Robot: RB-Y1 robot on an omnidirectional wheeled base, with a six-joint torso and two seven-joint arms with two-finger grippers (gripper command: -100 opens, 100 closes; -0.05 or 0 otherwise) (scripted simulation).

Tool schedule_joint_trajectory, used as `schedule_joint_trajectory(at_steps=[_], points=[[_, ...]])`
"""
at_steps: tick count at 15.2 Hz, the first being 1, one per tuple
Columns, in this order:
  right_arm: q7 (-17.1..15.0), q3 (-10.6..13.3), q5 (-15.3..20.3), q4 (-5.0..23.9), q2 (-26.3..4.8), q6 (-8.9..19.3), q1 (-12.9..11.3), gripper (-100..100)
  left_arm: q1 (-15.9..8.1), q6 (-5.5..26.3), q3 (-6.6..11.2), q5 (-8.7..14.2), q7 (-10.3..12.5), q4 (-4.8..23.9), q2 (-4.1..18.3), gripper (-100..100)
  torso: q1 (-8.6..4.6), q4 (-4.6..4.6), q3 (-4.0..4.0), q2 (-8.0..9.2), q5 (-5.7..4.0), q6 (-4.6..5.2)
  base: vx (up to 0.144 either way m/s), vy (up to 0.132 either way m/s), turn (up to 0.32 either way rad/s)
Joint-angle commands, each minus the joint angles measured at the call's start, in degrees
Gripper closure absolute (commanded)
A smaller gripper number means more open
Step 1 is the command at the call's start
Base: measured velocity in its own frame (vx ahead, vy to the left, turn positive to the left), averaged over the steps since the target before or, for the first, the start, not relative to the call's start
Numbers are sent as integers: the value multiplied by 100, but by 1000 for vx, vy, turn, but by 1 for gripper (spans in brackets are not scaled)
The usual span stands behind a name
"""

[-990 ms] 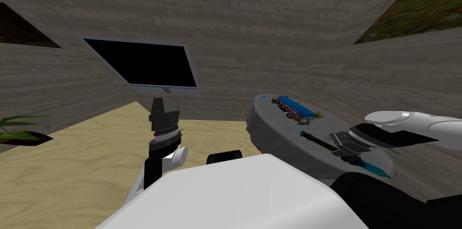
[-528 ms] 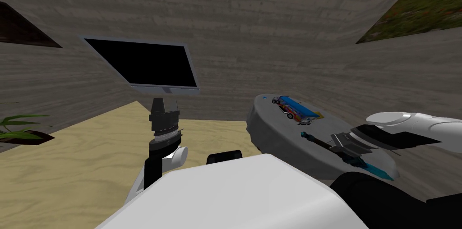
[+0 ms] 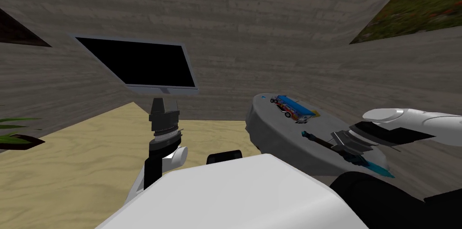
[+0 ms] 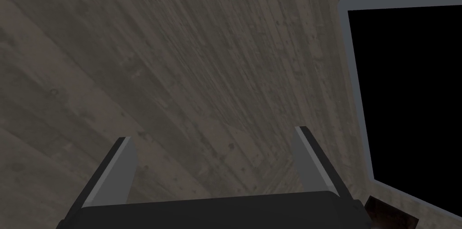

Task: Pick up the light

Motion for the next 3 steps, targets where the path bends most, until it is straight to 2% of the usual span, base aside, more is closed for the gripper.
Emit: schedule_joint_trajectory(at_steps=[1, 2, 3], points=[[-64, -230, -140, 26, 45, -67, 92, 100, 0, 0, 0, 0, 0, 0, 0, 0, 0, 0, 0, 0, 0, 0, 0, 0, 0], [-97, -265, -171, 53, -74, -158, 91, 100, 0, 0, 0, 0, 0, 0, 0, 0, 2, 0, -1, -3, 0, -2, -4, -1, -38], [-67, -283, -65, 46, 12, -92, 122, 100, 0, 0, 0, 0, 0, 0, 0, 0, 4, 0, -2, -5, 6, -1, -2, -2, -11]])
